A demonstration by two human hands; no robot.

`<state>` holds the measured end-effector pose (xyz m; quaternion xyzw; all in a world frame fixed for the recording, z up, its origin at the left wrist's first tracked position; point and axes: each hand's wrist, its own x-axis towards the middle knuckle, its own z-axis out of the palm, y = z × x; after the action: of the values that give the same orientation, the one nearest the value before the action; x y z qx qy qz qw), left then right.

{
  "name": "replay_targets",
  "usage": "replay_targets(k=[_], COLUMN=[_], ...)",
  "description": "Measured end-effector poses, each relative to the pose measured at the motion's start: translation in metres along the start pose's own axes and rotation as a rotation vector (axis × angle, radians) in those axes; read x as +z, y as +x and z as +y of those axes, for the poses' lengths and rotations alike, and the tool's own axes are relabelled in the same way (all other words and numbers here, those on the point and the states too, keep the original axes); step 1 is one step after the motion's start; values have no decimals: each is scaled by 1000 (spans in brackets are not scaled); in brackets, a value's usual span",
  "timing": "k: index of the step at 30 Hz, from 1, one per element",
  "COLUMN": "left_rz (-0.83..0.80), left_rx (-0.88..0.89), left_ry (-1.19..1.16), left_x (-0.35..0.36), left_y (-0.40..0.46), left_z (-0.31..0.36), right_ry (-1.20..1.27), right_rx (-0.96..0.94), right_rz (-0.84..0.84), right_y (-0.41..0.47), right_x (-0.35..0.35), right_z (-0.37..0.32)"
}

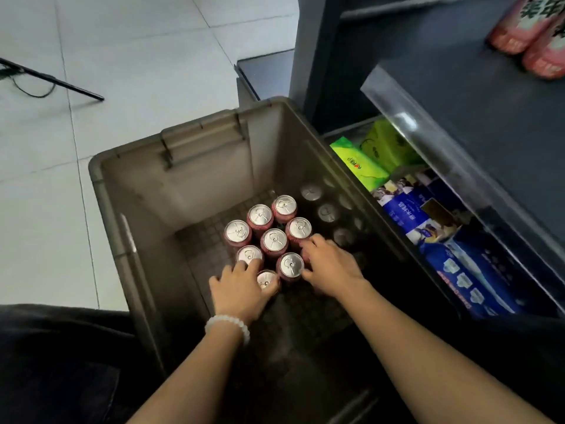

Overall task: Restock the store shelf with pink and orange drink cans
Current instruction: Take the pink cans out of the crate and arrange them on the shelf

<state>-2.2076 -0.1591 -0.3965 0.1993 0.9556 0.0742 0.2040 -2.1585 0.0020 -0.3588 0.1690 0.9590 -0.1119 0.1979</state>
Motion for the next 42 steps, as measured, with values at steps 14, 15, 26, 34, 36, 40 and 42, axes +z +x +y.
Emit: replay_targets(k=[14,15,26,34,36,40,42], left_rz=[-20,-24,76,286,299,285,272], left_rx=[-10,-8,-34,189,256,375,437], left_ry=[40,38,-147,-316,-340,-387,-381], left_x=[63,62,-22,-150,-182,-236,-257], left_y=[8,8,-28,-58,-59,-53,-50], left_z=[-6,-6,7,63,82,125,151], right_ry=[-163,-156,-7,152,174,224,238], right_rx=[-147,-147,-66,14,34,88,116], right_rz=[-24,-28,76,377,449,579,629], right_y=[48,45,-25,-111,-130,-157,-166], right_x=[60,58,-38,-155,-183,-232,-253], right_z=[-8,-8,-6,15,26,52,68])
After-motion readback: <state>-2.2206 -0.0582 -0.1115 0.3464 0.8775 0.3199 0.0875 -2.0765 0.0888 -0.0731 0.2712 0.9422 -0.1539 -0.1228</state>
